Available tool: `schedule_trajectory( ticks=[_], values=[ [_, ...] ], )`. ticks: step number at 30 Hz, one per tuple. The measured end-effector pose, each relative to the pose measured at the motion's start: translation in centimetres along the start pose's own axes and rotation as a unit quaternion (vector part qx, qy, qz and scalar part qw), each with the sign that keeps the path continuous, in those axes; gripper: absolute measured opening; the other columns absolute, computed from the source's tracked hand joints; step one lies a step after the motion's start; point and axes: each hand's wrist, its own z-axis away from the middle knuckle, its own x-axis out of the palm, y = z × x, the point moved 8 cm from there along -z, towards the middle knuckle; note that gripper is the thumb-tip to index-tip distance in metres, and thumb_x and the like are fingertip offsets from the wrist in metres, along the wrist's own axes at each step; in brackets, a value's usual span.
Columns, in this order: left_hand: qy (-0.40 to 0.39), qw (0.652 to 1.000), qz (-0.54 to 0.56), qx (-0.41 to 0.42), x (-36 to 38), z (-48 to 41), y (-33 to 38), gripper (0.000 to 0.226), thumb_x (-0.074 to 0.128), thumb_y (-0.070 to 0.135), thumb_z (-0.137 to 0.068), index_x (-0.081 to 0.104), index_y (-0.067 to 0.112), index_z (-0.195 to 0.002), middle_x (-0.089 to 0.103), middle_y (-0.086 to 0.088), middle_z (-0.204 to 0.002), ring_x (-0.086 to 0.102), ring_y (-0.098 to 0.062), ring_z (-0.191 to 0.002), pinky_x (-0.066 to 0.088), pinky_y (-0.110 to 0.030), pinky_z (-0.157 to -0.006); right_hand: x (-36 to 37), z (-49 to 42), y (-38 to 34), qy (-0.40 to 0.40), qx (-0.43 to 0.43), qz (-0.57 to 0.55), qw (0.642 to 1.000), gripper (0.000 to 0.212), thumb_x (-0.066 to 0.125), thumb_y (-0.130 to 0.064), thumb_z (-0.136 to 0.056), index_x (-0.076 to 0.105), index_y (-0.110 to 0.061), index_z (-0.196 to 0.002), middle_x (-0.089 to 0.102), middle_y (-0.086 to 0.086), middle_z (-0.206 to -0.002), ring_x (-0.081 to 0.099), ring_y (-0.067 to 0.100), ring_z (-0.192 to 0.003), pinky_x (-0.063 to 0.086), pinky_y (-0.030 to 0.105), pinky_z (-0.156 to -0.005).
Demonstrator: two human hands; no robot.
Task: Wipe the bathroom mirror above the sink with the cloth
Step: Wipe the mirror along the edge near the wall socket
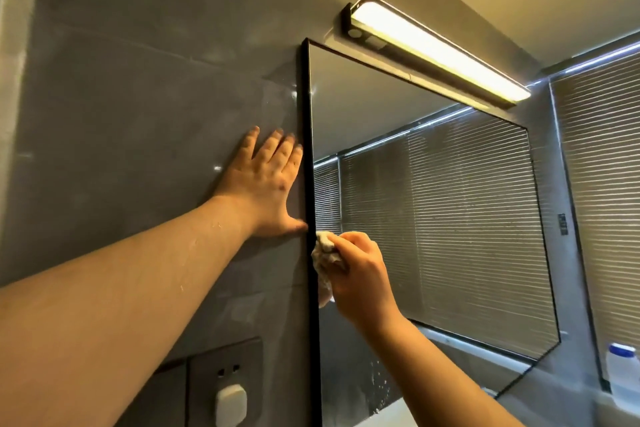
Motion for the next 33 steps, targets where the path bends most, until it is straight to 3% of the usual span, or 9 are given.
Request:
schedule_trajectory(
  ticks=[4, 7, 10, 17, 22, 27, 30, 33],
  values=[
    [0.022, 1.0, -0.001, 0.009, 1.0, -0.3, 0.3, 0.117, 0.021, 0.09, -0.069, -0.008, 0.014, -0.153, -0.009, -0.013, -0.161, -0.012, -0.028, -0.148, -0.012, -0.059, -0.113, -0.2, -2.5, 0.8, 0.029, -0.03, 0.01, 0.999, 0.036, 0.069, -0.018, -0.083, 0.072, -0.023, -0.118, 0.063, -0.004, -0.093, 0.056, 0.012, -0.086, 0.048, 0.025, -0.08],
    [0.036, 0.999, 0.004, 0.012, 0.9, -0.5, 0.2, 0.116, 0.021, 0.089, -0.07, -0.01, 0.015, -0.152, -0.011, -0.014, -0.161, -0.012, -0.028, -0.148, -0.013, -0.059, -0.113, -0.5, -4.5, 0.9, 0.042, -0.04, 0.021, 0.998, 0.034, 0.062, -0.024, -0.085, 0.073, -0.022, -0.117, 0.064, -0.003, -0.096, 0.054, 0.009, -0.089, 0.038, 0.009, -0.087],
    [0.037, 0.999, 0.005, 0.015, 0.8, -0.4, 0.3, 0.116, 0.021, 0.09, -0.07, -0.01, 0.014, -0.152, -0.009, -0.014, -0.161, -0.011, -0.029, -0.148, -0.013, -0.059, -0.113, -0.8, -6.1, 0.6, 0.049, -0.052, 0.019, 0.997, 0.037, 0.057, -0.029, -0.084, 0.074, -0.017, -0.115, 0.063, -0.002, -0.094, 0.053, 0.006, -0.087, 0.035, 0.004, -0.087],
    [0.04, 0.999, 0.021, 0.024, 0.8, -0.3, 0.3, 0.114, 0.021, 0.087, -0.073, -0.012, 0.012, -0.152, -0.012, -0.016, -0.16, -0.014, -0.03, -0.147, -0.012, -0.061, -0.112, -1.0, -9.4, 0.6, 0.055, -0.064, 0.019, 0.996, 0.031, 0.07, -0.018, -0.081, 0.075, -0.011, -0.111, 0.065, 0.001, -0.095, 0.06, 0.012, -0.086, 0.043, 0.007, -0.083],
    [0.047, 0.998, 0.038, 0.026, 0.6, -0.1, 0.3, 0.112, 0.025, 0.085, -0.075, -0.011, 0.012, -0.152, -0.013, -0.017, -0.16, -0.016, -0.031, -0.147, -0.016, -0.06, -0.111, -0.9, -11.7, -0.1, 0.061, -0.073, -0.005, 0.995, 0.034, 0.072, -0.02, -0.078, 0.075, -0.014, -0.111, 0.061, -0.011, -0.099, 0.061, 0.005, -0.092, 0.05, 0.018, -0.086],
    [0.055, 0.997, 0.054, 0.029, 0.4, -0.1, 0.3, 0.112, 0.026, 0.084, -0.074, -0.009, 0.011, -0.152, -0.011, -0.018, -0.16, -0.015, -0.031, -0.147, -0.016, -0.061, -0.11, -0.8, -14.3, -0.1, 0.056, -0.073, -0.016, 0.996, 0.027, 0.079, -0.019, -0.08, 0.076, -0.016, -0.107, 0.066, -0.006, -0.096, 0.065, 0.009, -0.09, 0.054, 0.029, -0.085],
    [0.061, 0.996, 0.066, 0.029, 0.4, 0.0, 0.3, 0.112, 0.03, 0.082, -0.075, -0.007, 0.012, -0.152, -0.011, -0.018, -0.16, -0.015, -0.031, -0.147, -0.016, -0.06, -0.111, -0.7, -14.9, -0.4, 0.064, -0.066, 0.007, 0.996, 0.021, 0.071, -0.034, -0.085, 0.077, -0.019, -0.098, 0.068, 0.0, -0.095, 0.065, 0.016, -0.09, 0.054, 0.037, -0.085],
    [0.068, 0.995, 0.07, 0.029, 0.3, 0.0, 0.3, 0.112, 0.032, 0.083, -0.075, -0.008, 0.013, -0.153, -0.014, -0.017, -0.16, -0.017, -0.03, -0.147, -0.019, -0.059, -0.11, -0.3, -14.7, -0.7, 0.075, -0.072, 0.077, 0.992, 0.037, 0.052, -0.047, -0.09, 0.075, -0.018, -0.097, 0.06, 0.005, -0.099, 0.057, 0.022, -0.096, 0.046, 0.036, -0.09]
  ],
)
